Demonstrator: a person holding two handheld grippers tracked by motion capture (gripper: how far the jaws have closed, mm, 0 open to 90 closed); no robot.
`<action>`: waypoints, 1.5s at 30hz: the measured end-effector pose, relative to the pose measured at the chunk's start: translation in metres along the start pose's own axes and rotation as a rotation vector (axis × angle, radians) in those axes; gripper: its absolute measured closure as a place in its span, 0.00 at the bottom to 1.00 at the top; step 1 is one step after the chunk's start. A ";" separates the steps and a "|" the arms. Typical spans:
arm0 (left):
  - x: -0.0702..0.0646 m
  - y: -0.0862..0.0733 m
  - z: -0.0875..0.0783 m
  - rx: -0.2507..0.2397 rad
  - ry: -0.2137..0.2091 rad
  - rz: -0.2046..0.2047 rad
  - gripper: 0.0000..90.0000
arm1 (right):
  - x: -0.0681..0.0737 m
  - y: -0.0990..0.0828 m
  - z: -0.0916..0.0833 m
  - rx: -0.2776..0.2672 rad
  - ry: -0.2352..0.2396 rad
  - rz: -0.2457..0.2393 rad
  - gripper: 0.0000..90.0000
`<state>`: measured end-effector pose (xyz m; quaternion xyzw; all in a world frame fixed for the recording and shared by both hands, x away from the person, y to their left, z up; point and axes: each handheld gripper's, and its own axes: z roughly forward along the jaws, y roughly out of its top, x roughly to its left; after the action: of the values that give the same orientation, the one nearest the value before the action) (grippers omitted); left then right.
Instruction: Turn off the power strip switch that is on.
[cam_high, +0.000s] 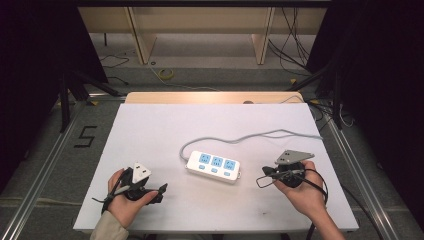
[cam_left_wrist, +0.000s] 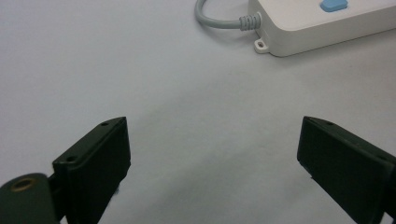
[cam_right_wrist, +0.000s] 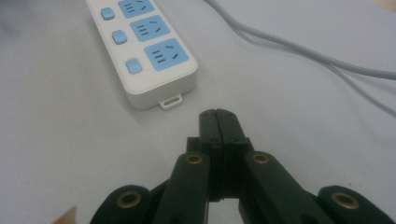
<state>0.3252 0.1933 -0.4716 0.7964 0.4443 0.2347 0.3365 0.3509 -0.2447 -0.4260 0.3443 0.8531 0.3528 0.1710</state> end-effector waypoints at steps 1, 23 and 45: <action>0.000 0.000 0.000 0.000 0.000 0.000 0.10 | 0.001 0.001 0.001 0.000 0.000 0.001 1.00; 0.000 0.000 0.000 -0.003 0.002 -0.001 0.10 | 0.004 0.014 0.007 0.032 0.015 -0.018 1.00; -0.001 0.000 0.000 -0.002 0.001 0.000 0.10 | 0.007 0.029 0.012 0.068 0.034 -0.040 1.00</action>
<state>0.3247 0.1925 -0.4713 0.7960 0.4442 0.2355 0.3370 0.3656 -0.2187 -0.4140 0.3265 0.8741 0.3260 0.1520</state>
